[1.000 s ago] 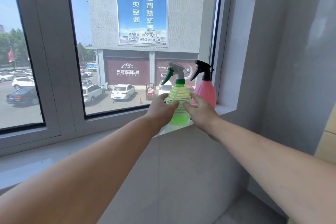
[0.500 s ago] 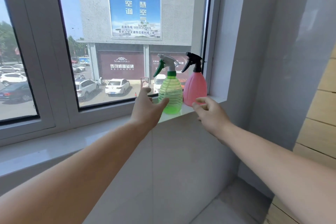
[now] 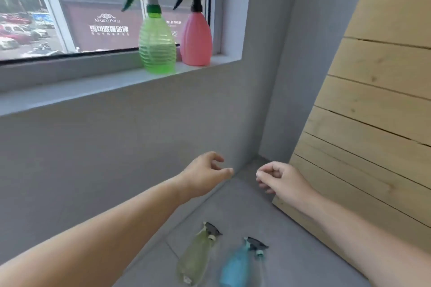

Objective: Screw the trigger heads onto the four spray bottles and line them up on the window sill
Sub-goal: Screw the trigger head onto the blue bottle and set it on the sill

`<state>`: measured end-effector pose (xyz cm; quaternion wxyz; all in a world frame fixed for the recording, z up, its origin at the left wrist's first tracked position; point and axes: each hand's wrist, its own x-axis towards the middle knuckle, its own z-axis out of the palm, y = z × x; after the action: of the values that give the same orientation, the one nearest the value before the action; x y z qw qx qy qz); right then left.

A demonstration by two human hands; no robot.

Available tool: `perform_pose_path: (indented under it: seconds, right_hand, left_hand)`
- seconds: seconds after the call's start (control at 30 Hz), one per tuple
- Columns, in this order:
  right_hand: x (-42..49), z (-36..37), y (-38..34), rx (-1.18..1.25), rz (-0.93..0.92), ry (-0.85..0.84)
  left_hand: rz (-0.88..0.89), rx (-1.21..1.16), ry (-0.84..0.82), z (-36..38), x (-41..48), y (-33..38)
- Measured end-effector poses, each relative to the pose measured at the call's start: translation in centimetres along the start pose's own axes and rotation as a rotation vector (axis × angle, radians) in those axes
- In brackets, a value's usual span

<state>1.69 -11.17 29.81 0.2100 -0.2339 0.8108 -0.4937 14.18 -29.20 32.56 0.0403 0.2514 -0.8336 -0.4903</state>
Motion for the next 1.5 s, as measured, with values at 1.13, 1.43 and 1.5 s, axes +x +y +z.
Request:
perform_pose_path:
  seconds: [1.13, 1.43, 1.5]
  right_hand:
    - [8.6, 9.8, 34.8, -0.243, 0.627, -0.085]
    - [6.2, 4.4, 28.6, 0.015, 0.594, -0.108]
    - [5.7, 2.6, 25.8, 0.026, 0.531, -0.09]
  left_hand:
    - [-0.702, -0.056, -0.353, 26.1, 6.3, -24.9]
    - [-0.658, -0.268, -0.381, 21.5, 4.5, -20.2]
    - [-0.596, -0.249, -0.4, 20.1, 4.1, -17.8]
